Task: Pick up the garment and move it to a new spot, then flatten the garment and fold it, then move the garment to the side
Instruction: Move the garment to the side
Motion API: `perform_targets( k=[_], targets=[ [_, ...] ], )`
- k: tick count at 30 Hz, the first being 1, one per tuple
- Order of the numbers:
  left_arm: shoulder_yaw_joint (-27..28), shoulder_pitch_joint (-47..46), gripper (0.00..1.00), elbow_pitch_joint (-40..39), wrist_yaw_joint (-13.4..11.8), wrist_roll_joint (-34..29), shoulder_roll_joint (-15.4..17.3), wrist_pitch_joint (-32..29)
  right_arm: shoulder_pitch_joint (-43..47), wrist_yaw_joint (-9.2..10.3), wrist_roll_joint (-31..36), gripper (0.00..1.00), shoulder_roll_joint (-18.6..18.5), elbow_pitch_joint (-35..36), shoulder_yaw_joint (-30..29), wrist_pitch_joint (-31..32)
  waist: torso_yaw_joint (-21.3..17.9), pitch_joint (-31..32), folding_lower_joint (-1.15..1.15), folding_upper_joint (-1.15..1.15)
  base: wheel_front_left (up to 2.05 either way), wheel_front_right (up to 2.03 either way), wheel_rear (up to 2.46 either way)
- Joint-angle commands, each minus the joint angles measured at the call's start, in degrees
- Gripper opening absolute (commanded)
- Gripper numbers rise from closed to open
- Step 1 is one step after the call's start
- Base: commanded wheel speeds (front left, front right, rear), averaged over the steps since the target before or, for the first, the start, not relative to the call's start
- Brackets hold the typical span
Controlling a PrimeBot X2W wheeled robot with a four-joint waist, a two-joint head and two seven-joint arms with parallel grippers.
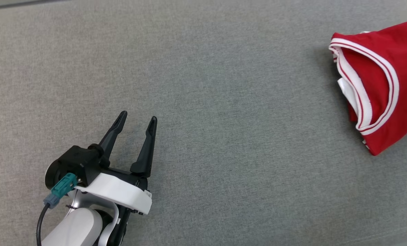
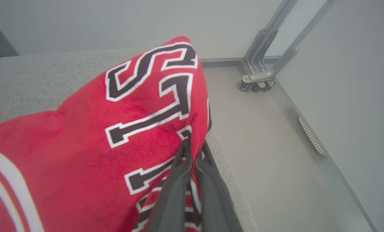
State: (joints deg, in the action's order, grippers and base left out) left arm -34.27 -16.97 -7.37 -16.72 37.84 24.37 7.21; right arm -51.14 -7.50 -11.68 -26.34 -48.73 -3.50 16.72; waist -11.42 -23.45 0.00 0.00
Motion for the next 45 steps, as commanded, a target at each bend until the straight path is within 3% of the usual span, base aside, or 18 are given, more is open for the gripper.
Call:
perform_targets(
  k=[1, 15, 18, 25, 32, 39, 45],
  targets=[
    [0.1, -0.9, 1.0, -0.4, -0.4, -0.4, 0.4, 0.0, -1.0, 0.01, 1.2, 0.0, -0.1, -0.7, -0.5, -0.7, 0.8, -1.2, 0.0, 0.0, 0.0, 0.0, 0.0],
    [0.2, -2.4, 1.0, -3.3, -1.9, -1.8, 1.7, -1.5, -5.6, 0.01, 15.7, 0.02, 0.9, -12.3, -11.1, -5.6, 2.3, -5.8, 0.0, 0.0, 0.0, 0.0, 0.0],
    [0.0, -2.5, 1.0, -3.4, -1.9, -2.0, 1.8, -1.7, -5.9, 0.01, 19.4, 1.0, 1.3, -12.9, -13.4, -6.7, 2.3, -6.0, 0.0, 0.0, 0.0, 0.0, 0.0],
    [-0.4, -2.6, 1.0, -3.3, -2.1, -2.0, 1.8, -2.2, -6.4, 0.01, 25.2, 1.0, 3.5, -13.8, -17.3, -8.0, 1.6, -5.5, 0.0, 0.0, 0.0, 0.0, 0.0],
    [-0.7, -2.0, 1.0, -2.7, -1.7, -1.5, 1.6, -1.9, -7.2, 0.01, 26.7, 1.0, 4.8, -14.3, -17.7, -10.1, 0.6, -3.8, 0.0, 0.0, 0.0, 0.0, 0.0],
    [-0.7, -2.2, 1.0, -0.9, -0.5, 0.0, 0.3, -0.3, -9.4, 0.01, 23.7, 1.0, 5.7, -15.9, -13.6, -15.4, -0.4, 0.5, 0.0, 0.0, 0.0, 0.0, 0.0],
    [-0.2, -2.5, 1.0, 2.1, 1.0, 1.5, -1.4, 2.1, -10.0, 0.01, 16.9, 1.0, 6.8, -16.8, -7.9, -20.5, -0.1, 5.3, 0.0, 0.0, 0.0, 0.0, 0.0]
  ],
)
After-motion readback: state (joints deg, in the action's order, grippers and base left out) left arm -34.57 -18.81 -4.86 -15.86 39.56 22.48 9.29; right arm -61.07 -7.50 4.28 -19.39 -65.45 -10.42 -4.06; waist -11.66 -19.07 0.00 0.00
